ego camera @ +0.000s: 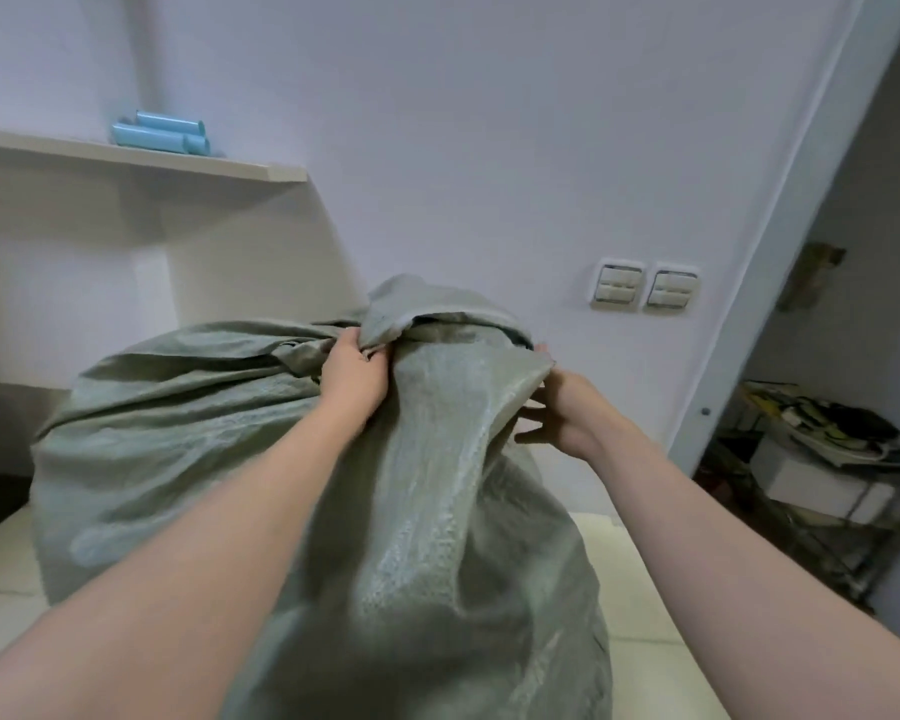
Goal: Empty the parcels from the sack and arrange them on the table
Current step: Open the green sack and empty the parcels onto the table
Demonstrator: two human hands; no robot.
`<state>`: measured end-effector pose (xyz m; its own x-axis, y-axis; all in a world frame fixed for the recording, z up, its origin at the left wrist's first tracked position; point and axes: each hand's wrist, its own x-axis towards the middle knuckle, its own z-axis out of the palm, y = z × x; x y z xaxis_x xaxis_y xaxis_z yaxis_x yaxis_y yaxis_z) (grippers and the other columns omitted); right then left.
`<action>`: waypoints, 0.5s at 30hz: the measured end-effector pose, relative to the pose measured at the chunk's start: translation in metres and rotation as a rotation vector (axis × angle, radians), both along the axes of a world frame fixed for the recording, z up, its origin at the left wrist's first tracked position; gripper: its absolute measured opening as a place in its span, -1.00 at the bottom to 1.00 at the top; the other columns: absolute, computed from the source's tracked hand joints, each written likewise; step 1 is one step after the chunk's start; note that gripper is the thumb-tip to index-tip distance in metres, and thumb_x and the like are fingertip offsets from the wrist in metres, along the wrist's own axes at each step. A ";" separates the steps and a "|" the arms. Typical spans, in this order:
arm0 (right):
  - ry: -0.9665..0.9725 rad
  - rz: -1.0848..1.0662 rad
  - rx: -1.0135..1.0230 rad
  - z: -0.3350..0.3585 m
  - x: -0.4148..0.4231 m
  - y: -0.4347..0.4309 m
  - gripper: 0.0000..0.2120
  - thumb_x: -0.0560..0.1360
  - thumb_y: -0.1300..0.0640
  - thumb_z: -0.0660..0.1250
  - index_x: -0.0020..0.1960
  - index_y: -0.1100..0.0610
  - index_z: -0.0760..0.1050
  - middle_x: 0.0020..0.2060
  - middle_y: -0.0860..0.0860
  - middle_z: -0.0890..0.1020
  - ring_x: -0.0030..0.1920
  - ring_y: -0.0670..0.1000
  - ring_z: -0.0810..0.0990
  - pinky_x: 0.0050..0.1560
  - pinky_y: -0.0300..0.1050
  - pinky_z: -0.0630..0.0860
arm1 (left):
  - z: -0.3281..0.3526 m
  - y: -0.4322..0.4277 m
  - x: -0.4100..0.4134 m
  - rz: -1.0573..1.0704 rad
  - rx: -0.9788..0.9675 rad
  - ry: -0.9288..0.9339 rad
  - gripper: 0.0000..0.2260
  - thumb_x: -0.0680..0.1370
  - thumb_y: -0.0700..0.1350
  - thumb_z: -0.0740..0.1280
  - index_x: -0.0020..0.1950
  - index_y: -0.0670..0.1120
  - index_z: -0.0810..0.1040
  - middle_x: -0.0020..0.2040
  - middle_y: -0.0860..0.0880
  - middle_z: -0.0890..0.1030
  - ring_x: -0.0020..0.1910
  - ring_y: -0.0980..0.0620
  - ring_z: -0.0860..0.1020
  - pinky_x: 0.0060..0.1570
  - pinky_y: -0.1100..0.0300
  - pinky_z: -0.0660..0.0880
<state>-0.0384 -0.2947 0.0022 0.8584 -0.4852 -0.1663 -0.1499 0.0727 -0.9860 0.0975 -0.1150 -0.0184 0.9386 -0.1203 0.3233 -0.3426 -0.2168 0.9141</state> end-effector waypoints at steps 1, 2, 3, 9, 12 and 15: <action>0.013 -0.020 -0.003 0.004 -0.004 -0.003 -0.47 0.54 -0.36 0.09 0.17 0.02 0.55 0.07 -0.02 0.61 0.08 0.10 0.54 0.13 0.21 0.47 | 0.002 0.001 -0.004 0.008 0.048 -0.003 -0.75 0.58 -0.04 0.28 0.23 -0.09 0.46 0.10 -0.12 0.61 0.12 -0.15 0.55 0.15 0.01 0.47; 0.018 -0.055 -0.025 0.009 -0.008 -0.005 -0.35 0.48 -0.44 0.08 0.29 0.02 0.48 0.21 -0.03 0.56 0.21 0.13 0.50 0.18 0.31 0.43 | 0.003 0.003 -0.008 0.011 0.084 -0.007 -0.70 0.57 -0.02 0.30 0.27 -0.08 0.42 0.13 -0.11 0.60 0.14 -0.15 0.54 0.16 0.02 0.46; 0.019 -0.085 -0.059 0.015 -0.010 -0.005 -0.26 0.44 -0.48 0.08 0.41 0.00 0.36 0.34 -0.02 0.47 0.32 0.17 0.43 0.20 0.40 0.39 | 0.005 0.004 -0.012 -0.002 0.105 -0.014 -0.62 0.56 -0.01 0.33 0.33 -0.07 0.37 0.16 -0.11 0.59 0.17 -0.14 0.52 0.18 0.02 0.44; 0.065 -0.139 -0.686 0.046 -0.009 0.033 -0.05 0.29 -0.59 0.13 0.55 -0.14 0.06 0.56 0.02 0.07 0.52 0.18 0.08 0.46 0.27 0.13 | 0.023 0.023 -0.034 0.001 0.444 -0.159 -0.33 0.46 0.09 0.41 0.50 0.03 0.21 0.37 -0.08 0.44 0.43 -0.12 0.31 0.50 -0.13 -0.06; 0.165 -0.129 -1.075 0.050 0.003 0.065 -0.11 0.35 -0.54 0.13 0.55 -0.19 -0.01 0.57 0.01 -0.05 0.54 0.20 -0.10 0.39 0.47 -0.03 | 0.030 0.044 -0.042 0.044 0.608 -0.218 -0.26 0.45 0.07 0.38 0.55 0.09 0.11 0.48 -0.13 0.25 0.53 -0.11 0.06 0.49 -0.19 -0.20; 0.183 -0.031 -1.241 0.046 0.017 0.100 -0.03 0.30 -0.55 0.20 0.55 -0.20 -0.10 0.57 -0.01 -0.14 0.54 0.22 -0.18 0.35 0.55 -0.09 | 0.032 0.078 -0.037 0.066 0.662 -0.194 -0.22 0.46 0.10 0.40 0.56 0.15 0.04 0.54 -0.09 0.09 0.56 -0.10 -0.12 0.47 -0.24 -0.27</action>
<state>-0.0210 -0.1944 0.0481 0.8563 -0.4194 0.3013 -0.3064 -0.8823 -0.3574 0.0601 -0.0372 0.0137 0.8834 -0.2950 0.3642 -0.4535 -0.7340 0.5056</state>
